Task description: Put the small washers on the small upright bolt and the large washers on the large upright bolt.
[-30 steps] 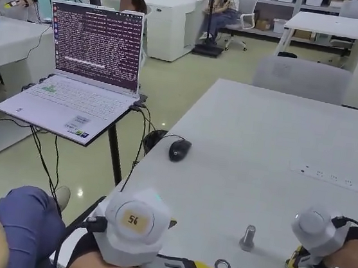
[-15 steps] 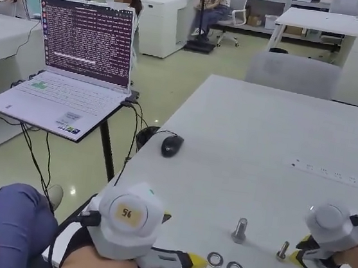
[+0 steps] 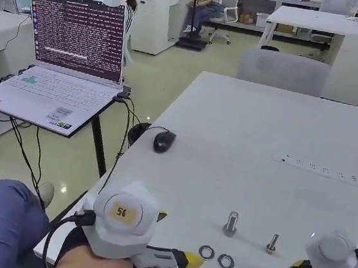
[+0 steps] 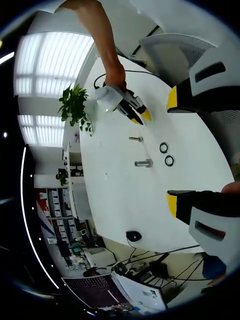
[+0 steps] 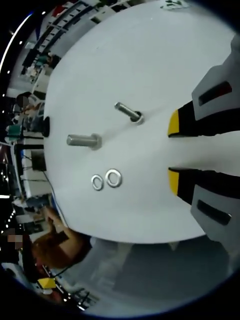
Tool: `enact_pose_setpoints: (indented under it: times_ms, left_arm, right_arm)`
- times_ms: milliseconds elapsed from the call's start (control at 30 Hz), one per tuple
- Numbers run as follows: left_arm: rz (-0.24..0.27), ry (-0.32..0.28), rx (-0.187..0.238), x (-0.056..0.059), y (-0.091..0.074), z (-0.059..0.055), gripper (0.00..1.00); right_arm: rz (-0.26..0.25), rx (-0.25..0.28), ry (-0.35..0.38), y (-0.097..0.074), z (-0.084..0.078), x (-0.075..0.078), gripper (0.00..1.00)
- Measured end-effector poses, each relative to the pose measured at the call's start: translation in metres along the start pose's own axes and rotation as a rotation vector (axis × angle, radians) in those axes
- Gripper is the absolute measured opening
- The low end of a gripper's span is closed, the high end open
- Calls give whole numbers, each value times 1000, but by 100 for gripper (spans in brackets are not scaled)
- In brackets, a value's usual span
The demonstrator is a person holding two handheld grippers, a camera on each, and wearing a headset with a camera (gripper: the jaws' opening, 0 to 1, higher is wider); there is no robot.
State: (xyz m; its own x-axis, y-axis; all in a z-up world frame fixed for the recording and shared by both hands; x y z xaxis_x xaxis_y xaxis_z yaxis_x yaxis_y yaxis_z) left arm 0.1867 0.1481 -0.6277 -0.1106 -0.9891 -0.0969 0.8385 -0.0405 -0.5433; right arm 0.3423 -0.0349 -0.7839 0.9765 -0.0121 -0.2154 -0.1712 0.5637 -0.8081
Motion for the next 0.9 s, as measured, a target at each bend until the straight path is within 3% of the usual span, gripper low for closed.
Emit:
enact_pose_setpoints:
  times_ms: [300, 533, 800, 900]
  left_arm:
    - [12, -4, 2, -1, -5, 0, 62]
    - [19, -4, -1, -1, -9, -3, 62]
    - [35, -14, -6, -5, -12, -7, 62]
    - [41, -17, -8, -7, -13, -8, 62]
  right_arm:
    - [59, -11, -89, 32, 37, -18, 25]
    - [104, -59, -172, 53, 64, -19, 25]
    - [150, -153, -275, 64, 76, -17, 26]
    - [175, -223, -358, 67, 76, -19, 27]
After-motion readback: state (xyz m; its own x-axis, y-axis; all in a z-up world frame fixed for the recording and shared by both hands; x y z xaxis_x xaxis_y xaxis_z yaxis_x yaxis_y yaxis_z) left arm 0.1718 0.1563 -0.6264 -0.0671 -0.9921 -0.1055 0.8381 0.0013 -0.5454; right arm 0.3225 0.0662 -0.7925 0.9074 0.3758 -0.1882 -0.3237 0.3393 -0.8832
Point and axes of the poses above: the centre of the closed fingertips' face, and the gripper's own axes: y roughly forward along the fingers, x roughly to its right, z roughly out of its top, the point moved 3 cm from there along -y, roughly backward along the fingers, and after that the axes turned 15 degrees about z, right-handed, at the moved point
